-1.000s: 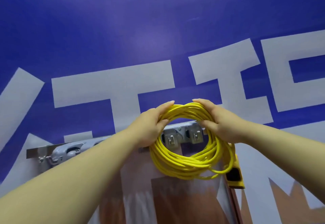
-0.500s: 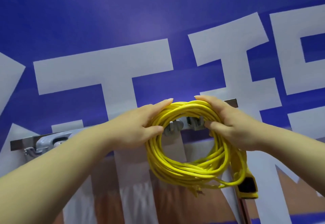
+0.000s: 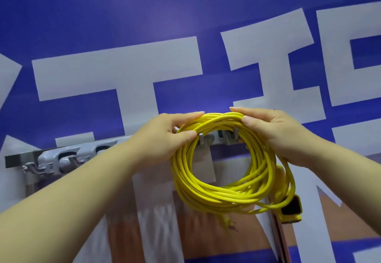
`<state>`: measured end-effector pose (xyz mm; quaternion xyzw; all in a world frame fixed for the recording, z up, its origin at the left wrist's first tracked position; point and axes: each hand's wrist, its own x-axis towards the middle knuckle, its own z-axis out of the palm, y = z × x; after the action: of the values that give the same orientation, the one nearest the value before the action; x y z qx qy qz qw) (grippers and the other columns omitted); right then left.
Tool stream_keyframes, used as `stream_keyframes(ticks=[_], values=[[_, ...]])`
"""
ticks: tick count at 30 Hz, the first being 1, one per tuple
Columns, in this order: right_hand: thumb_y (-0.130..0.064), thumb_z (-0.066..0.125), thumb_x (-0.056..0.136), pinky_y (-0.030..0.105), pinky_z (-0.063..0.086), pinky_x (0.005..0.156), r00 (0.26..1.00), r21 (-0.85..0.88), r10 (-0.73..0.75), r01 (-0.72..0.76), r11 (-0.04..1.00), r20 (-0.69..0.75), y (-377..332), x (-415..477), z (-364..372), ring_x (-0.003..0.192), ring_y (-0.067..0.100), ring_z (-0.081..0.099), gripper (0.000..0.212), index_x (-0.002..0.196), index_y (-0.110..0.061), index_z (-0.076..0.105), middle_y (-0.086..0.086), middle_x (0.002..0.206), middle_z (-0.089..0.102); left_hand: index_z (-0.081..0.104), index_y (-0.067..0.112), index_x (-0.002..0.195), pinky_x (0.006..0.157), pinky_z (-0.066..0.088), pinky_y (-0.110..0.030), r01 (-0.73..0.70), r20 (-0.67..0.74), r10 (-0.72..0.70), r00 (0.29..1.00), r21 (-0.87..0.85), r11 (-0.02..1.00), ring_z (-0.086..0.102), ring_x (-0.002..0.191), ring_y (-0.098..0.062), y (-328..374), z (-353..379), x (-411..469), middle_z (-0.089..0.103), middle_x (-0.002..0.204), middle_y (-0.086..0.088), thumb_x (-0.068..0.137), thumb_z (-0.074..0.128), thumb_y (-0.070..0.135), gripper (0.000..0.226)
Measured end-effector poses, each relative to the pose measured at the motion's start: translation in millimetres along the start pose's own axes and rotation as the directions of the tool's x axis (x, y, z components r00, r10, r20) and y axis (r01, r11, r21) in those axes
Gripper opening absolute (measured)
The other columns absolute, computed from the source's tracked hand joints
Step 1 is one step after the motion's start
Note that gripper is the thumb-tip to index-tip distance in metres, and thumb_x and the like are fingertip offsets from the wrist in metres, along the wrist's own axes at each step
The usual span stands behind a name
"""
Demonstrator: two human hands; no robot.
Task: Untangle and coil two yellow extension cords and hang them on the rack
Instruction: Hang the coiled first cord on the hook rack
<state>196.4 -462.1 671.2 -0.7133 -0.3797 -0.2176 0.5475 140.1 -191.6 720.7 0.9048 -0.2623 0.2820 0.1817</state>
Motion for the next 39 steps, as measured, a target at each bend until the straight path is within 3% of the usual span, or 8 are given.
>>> stream_keyframes(ticks=[4,9,16,20,27,31,36,39], values=[[-0.036,0.051,0.101,0.030,0.060,0.088,0.996,-0.057,-0.049,0.044,0.997,-0.071,3,0,5,0.105,0.007,0.069,0.032,0.130,-0.041,0.063,-0.017,0.116,0.071,0.050,0.054,0.138,0.070,0.047,-0.017,0.005,-0.025,-0.004,1.000,0.056,0.998,0.061,0.079,0.004,1,0,2,0.063,0.087,0.040,0.098,0.059,0.037,0.045],[-0.033,0.051,0.102,0.031,0.055,0.097,0.974,-0.188,-0.157,0.125,0.974,-0.164,6,9,9,0.113,0.004,0.064,0.034,0.135,-0.036,0.061,-0.017,0.121,0.068,0.047,0.055,0.140,0.079,0.053,-0.023,0.000,-0.140,0.018,0.990,0.133,0.991,0.064,0.094,-0.002,4,3,3,0.067,0.115,0.026,0.101,0.054,0.038,0.043],[-0.033,0.048,0.103,-0.001,0.042,0.087,0.962,-0.304,-0.217,0.159,0.939,-0.167,11,36,5,0.100,-0.026,0.050,0.035,0.137,-0.035,0.057,-0.028,0.117,0.057,0.053,0.049,0.139,0.081,0.052,-0.024,0.054,-0.143,-0.033,0.989,0.150,0.987,0.063,0.105,-0.010,6,-10,25,0.067,0.120,0.015,0.099,0.058,0.038,0.041],[-0.034,0.050,0.103,0.000,0.042,0.090,0.939,-0.338,-0.269,0.187,0.922,-0.214,24,30,8,0.108,-0.011,0.056,0.034,0.135,-0.036,0.059,-0.022,0.120,0.063,0.054,0.050,0.136,0.066,0.056,-0.024,0.067,-0.108,-0.054,0.993,0.117,0.991,0.064,0.082,-0.014,8,-10,26,0.067,0.097,0.011,0.096,0.061,0.040,0.042],[-0.029,0.057,0.099,0.008,0.043,0.094,0.917,-0.392,-0.341,0.241,0.888,-0.207,38,7,10,0.114,-0.002,0.057,0.032,0.131,-0.032,0.064,-0.016,0.121,0.066,0.061,0.047,0.129,0.068,0.048,-0.010,0.054,-0.008,-0.053,0.999,0.076,0.996,0.061,0.091,0.000,8,-11,16,0.062,0.115,0.021,0.086,0.075,0.036,0.047],[-0.027,0.058,0.099,0.005,0.041,0.093,0.920,-0.431,-0.339,0.229,0.873,-0.196,37,-3,10,0.113,-0.001,0.056,0.033,0.132,-0.029,0.065,-0.015,0.122,0.065,0.061,0.048,0.128,0.058,0.041,-0.005,0.070,-0.054,-0.064,0.996,0.105,0.992,0.055,0.070,0.011,12,-4,11,0.055,0.084,0.030,0.088,0.076,0.031,0.046],[-0.025,0.056,0.100,-0.001,0.033,0.095,0.912,-0.518,-0.369,0.233,0.823,-0.177,33,-14,15,0.115,0.003,0.055,0.037,0.137,-0.025,0.061,-0.011,0.127,0.064,0.058,0.051,0.131,0.084,0.052,-0.029,0.092,-0.153,-0.072,0.986,0.123,0.988,0.063,0.098,-0.011,12,11,-3,0.062,0.098,0.015,0.089,0.074,0.033,0.049],[-0.024,0.054,0.102,-0.004,0.028,0.095,0.918,-0.565,-0.367,0.227,0.794,-0.148,30,-21,19,0.118,0.005,0.053,0.040,0.141,-0.025,0.057,-0.009,0.133,0.061,0.051,0.055,0.136,0.081,0.046,-0.034,0.121,-0.177,-0.077,0.981,0.248,0.961,0.057,0.096,-0.020,13,15,-7,0.057,0.096,0.005,0.091,0.068,0.039,0.050]])
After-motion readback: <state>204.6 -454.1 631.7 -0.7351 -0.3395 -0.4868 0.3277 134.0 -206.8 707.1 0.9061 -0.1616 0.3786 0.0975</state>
